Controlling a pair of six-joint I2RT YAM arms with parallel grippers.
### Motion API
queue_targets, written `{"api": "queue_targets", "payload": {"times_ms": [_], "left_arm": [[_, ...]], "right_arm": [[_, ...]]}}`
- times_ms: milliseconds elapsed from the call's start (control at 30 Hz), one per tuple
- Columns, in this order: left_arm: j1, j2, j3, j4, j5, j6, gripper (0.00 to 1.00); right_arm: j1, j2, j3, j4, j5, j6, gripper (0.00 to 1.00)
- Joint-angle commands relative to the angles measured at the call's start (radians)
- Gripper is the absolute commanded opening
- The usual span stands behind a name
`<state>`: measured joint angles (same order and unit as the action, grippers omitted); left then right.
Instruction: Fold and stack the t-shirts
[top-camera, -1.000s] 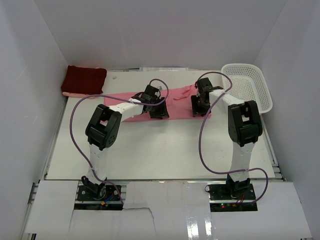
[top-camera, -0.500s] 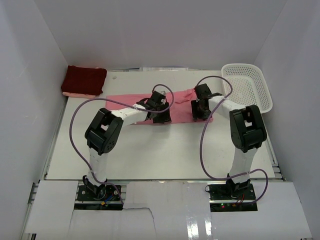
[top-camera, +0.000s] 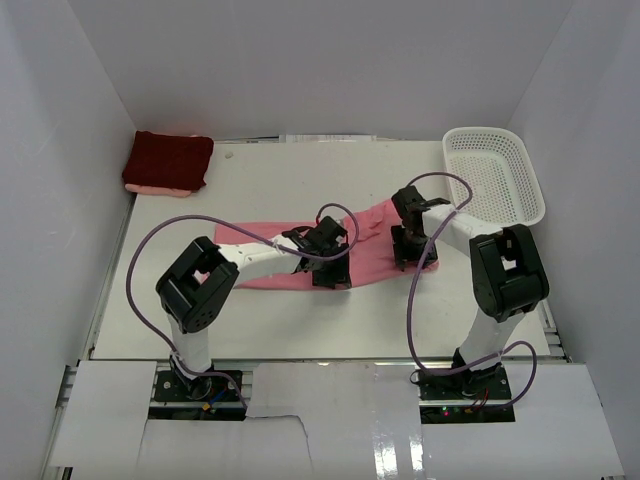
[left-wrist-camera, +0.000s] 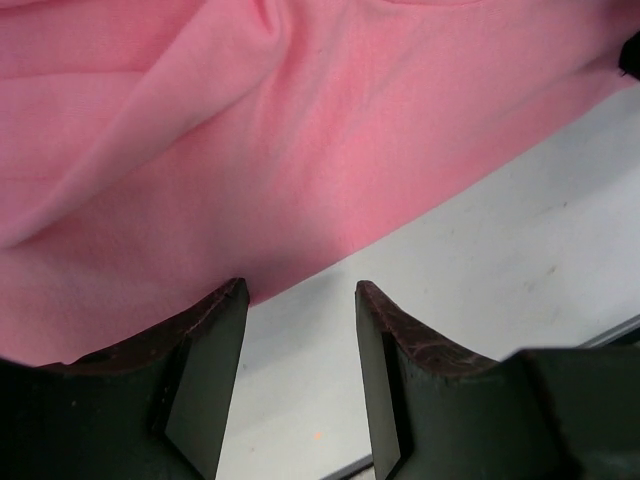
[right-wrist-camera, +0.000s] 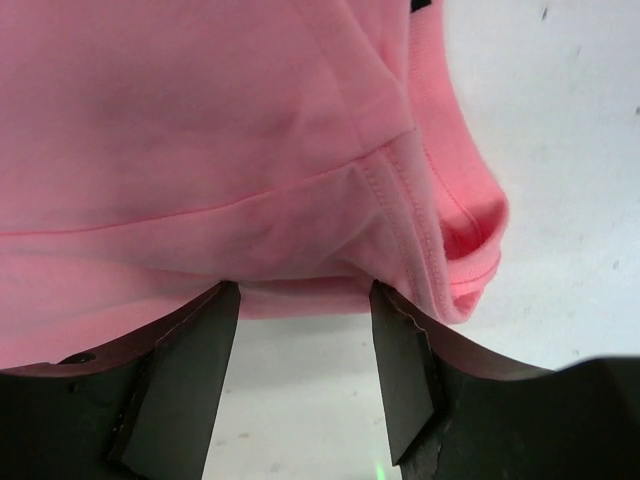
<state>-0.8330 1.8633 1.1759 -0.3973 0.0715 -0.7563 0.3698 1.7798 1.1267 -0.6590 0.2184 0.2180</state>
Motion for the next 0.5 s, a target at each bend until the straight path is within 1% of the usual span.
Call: {"api": "queue_targets", "payload": {"times_ms": [0, 133, 233, 367, 400, 467], "left_arm": [[-0.034, -0.022, -0.079, -0.164, -0.002, -0.058, 0.59], [-0.041, -0.061, -0.096, -0.172, -0.028, -0.078, 0.6], [-0.04, -0.067, -0.053, -0.213, -0.05, -0.069, 0.61], [-0.04, -0.073, 0.053, -0.311, -0.165, -0.043, 0.64], [-0.029, -0.07, 0.103, -0.324, -0.176, -0.025, 0.65], [-0.012, -0.061, 0.157, -0.353, -0.177, -0.006, 0.65]], "right_arm": [[0.032, 0.029, -0.077, -0.189, 0.116, 0.064, 0.62], [0.04, -0.035, -0.091, -0.168, 0.14, 0.099, 0.64], [0.043, -0.083, -0.045, -0.178, 0.162, 0.11, 0.65], [0.044, -0.094, 0.01, -0.223, 0.161, 0.112, 0.66], [0.044, -0.091, 0.008, -0.223, 0.154, 0.109, 0.66], [0.047, -0.095, -0.004, -0.218, 0.144, 0.109, 0.66]]}}
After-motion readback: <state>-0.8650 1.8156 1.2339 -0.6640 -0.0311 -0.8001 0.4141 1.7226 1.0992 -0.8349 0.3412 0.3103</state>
